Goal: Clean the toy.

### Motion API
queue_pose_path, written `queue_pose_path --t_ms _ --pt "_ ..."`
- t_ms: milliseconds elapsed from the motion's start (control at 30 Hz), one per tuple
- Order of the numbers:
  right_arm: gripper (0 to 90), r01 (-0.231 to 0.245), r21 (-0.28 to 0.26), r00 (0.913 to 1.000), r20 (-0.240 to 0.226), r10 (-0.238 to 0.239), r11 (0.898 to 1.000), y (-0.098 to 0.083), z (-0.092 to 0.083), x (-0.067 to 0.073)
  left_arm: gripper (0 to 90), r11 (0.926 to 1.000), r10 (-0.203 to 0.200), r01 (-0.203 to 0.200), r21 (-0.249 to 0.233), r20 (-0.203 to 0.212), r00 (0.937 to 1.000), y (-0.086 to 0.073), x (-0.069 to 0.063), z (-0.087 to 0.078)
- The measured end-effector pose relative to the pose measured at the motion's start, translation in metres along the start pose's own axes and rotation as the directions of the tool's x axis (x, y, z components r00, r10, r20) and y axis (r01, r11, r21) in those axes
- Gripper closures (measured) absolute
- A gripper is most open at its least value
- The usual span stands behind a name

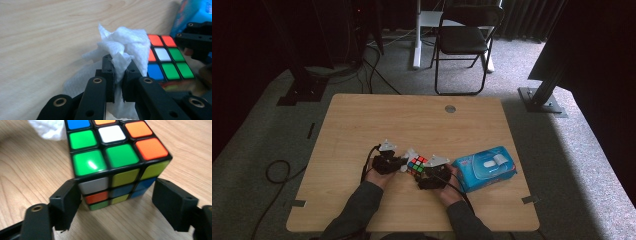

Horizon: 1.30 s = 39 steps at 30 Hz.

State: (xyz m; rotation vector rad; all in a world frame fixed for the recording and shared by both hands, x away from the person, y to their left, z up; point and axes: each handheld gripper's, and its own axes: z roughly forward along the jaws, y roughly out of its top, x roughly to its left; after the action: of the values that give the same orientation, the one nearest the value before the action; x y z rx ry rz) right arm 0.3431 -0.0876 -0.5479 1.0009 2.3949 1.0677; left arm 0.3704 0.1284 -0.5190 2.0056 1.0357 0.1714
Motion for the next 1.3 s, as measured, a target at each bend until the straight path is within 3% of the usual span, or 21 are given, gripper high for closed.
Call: queue_pose_path --t_ms 100,300,433,567,767,833,1000,1100,1300 --pt "27.8 -0.001 -0.013 0.9999 0.013 0.001 1.0 -0.002 -0.003 -0.001 83.3 0.9999 -0.011 0.011 0.001 0.016 0.9998 -0.005 -0.001 0.0" --pt "41.7 -0.038 -0.048 0.9993 -0.008 0.038 0.998 0.0 -0.01 -0.003 82.9 0.9999 -0.013 0.013 0.008 0.028 0.9995 -0.011 -0.003 0.001" --pt "43.8 -0.075 -0.064 0.9968 -0.032 0.073 0.995 0.002 -0.016 -0.005 82.9 0.9998 -0.02 0.02 0.003 0.042 0.9989 -0.011 -0.005 0.004" --pt "38.0 -0.101 -0.103 0.9947 -0.032 0.098 0.99 0.005 -0.025 -0.005 82.9 0.9999 -0.015 0.015 0.004 0.05 0.9986 -0.012 -0.008 0.006" --pt "42.4 -0.173 -0.165 0.9843 -0.065 0.164 0.971 0.012 -0.032 -0.014 82.6 0.9995 -0.031 0.031 -0.005 0.054 0.9981 -0.013 -0.008 0.008" --pt "45.4 -0.208 -0.167 0.9766 -0.091 0.195 0.964 0.013 -0.031 -0.018 82.6 0.9993 -0.038 0.038 -0.005 0.051 0.998 -0.014 -0.007 0.009" --pt "53.3 -0.275 -0.187 0.9605 -0.095 0.261 0.943 0.011 -0.034 -0.023 82.5 0.9993 -0.036 0.036 -0.005 0.049 0.9981 -0.014 -0.007 0.01" --pt "53.4 -0.321 -0.192 0.9463 -0.108 0.305 0.928 0.012 -0.034 -0.028 82.5 0.9994 -0.035 0.036 -0.005 0.044 0.9984 -0.013 -0.007 0.011" --pt "54.9 -0.379 -0.168 0.925 -0.101 0.366 0.91 0.015 -0.03 -0.036 82.5 0.9992 -0.038 0.039 -0.011 0.034 0.9987 -0.012 -0.004 0.01"
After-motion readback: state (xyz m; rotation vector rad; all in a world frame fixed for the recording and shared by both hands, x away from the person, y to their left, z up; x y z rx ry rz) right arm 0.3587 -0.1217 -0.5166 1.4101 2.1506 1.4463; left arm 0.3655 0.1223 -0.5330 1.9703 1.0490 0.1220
